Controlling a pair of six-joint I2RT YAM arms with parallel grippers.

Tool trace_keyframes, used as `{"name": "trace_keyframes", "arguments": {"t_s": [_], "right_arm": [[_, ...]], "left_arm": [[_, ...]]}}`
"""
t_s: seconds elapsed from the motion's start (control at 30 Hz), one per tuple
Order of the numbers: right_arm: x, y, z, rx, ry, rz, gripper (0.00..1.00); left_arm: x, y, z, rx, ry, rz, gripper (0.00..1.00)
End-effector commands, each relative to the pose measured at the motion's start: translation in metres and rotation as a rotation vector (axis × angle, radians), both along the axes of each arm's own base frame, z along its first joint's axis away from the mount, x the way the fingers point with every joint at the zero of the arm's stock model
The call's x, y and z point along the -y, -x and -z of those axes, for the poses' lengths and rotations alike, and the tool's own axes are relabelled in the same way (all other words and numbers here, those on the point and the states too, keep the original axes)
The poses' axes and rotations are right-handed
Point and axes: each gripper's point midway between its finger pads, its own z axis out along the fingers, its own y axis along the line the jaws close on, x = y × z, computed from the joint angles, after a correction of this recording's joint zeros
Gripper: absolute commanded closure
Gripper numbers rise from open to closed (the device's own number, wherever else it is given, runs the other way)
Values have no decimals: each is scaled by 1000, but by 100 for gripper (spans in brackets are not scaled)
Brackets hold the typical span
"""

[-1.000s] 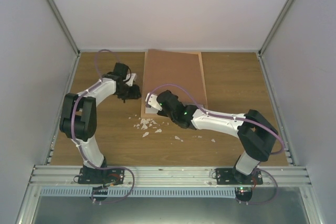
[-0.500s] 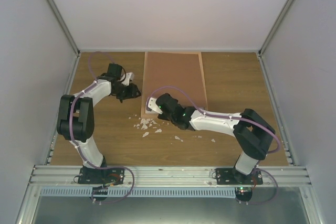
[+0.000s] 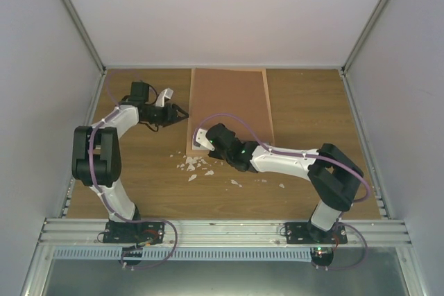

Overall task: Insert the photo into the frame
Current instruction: Place the photo frame item in the photo frame.

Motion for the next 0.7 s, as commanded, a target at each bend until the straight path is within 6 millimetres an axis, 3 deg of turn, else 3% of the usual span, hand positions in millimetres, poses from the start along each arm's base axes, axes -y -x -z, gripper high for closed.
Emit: {"name": "trace_keyframes", "arguments": {"t_s": [0.0,0.1,0.33,0.67], "right_arm": [[-1,5,19,-75,-38,31,94],[-2,5,19,-76,-36,31,93],[-5,4,13,-74,-48,30,93],[-5,4,16,-73,-41,27,91]], "left_arm": [[10,-9,-22,27,184,45,48],[19,-9,-23,0,281,78,45],[28,-11,0,-87,292,74,47],[50,-15,-5,-87,348,140,61]]}}
